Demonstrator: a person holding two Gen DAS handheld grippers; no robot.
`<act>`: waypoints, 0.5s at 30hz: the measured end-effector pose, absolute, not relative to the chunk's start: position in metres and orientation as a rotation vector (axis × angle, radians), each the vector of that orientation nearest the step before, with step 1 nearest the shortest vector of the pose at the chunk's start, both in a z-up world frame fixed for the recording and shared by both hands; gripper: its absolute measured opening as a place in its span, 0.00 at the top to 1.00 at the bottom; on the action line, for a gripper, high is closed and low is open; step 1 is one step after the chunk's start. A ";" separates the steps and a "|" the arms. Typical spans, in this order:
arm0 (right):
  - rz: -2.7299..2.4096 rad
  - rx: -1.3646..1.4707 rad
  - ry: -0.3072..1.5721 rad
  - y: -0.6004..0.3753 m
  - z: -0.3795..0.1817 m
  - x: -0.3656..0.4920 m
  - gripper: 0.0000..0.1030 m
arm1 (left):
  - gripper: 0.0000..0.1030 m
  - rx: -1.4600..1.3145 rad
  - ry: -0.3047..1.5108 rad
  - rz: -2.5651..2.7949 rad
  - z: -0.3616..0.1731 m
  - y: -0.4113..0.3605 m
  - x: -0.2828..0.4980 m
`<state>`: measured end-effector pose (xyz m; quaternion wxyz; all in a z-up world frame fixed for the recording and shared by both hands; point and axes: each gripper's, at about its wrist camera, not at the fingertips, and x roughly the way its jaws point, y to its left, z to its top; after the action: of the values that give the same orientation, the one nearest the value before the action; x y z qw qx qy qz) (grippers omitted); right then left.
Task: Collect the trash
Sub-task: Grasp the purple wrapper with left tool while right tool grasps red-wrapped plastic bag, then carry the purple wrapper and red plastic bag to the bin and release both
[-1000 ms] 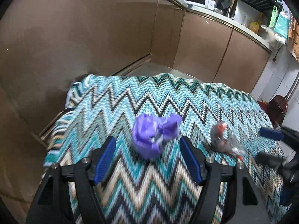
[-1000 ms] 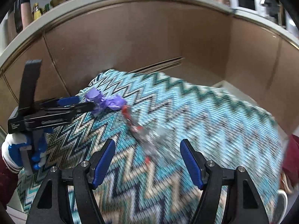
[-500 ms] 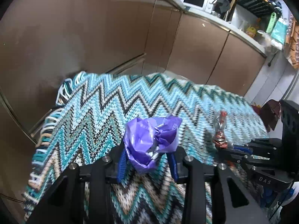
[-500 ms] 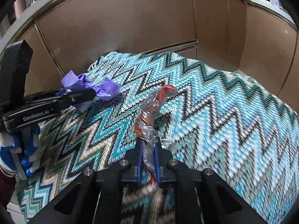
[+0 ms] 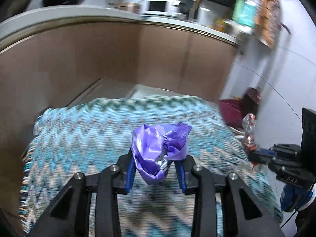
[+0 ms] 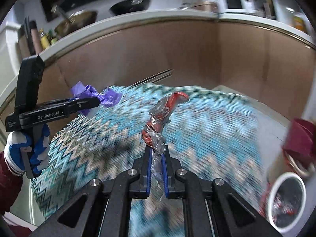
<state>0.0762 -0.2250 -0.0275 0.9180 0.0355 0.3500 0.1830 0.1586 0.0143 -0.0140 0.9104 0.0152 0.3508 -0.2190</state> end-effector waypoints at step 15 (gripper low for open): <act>0.026 0.197 0.694 -0.369 -0.032 -0.046 0.91 | 0.68 0.309 0.654 -0.652 -0.007 -0.189 0.067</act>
<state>-0.0460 -0.3694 -0.0320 0.9355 0.0962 0.3396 0.0126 0.0666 -0.1890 -0.0073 0.8838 0.1485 0.3142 -0.3133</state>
